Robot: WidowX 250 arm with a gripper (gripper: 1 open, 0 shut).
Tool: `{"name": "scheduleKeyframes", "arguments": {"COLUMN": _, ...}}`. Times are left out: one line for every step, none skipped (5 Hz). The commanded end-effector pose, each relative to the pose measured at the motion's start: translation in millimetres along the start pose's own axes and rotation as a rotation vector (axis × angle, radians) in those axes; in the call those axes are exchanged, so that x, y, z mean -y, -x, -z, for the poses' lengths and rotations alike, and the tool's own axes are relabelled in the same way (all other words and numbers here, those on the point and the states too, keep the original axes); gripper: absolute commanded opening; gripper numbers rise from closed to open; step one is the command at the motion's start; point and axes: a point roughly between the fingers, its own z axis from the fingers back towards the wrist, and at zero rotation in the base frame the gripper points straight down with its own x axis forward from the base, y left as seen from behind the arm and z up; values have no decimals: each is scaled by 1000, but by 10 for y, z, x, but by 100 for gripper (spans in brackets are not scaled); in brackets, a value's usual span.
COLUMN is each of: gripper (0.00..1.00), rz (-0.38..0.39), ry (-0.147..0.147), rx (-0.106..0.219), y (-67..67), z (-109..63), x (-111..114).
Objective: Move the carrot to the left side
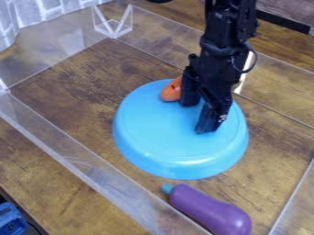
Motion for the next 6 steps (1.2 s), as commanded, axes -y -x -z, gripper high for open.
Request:
{"name": "scheduleKeyframes", "arguments": {"gripper": 100, "rz": -18, "ry": -20, "rx": 49, "y": -100, "z": -65, "x": -112}}
{"name": "scheduleKeyframes", "arguments": {"gripper": 100, "rz": -30, "ry": -16, "rx": 51, "y": -108, "z": -25, "x": -130}}
{"name": "scheduleKeyframes", "arguments": {"gripper": 100, "rz": -44, "ry": -10, "rx": 53, "y": -105, "z": 10, "x": -151}}
{"name": "scheduleKeyframes", "arguments": {"gripper": 100, "rz": -60, "ry": -4, "rx": 55, "y": -104, "z": 47, "x": -173}}
{"name": "scheduleKeyframes", "arguments": {"gripper": 100, "rz": -75, "ry": 1, "rx": 57, "y": -104, "z": 83, "x": -195}}
{"name": "scheduleKeyframes", "arguments": {"gripper": 100, "rz": -88, "ry": 7, "rx": 57, "y": -102, "z": 122, "x": -212}}
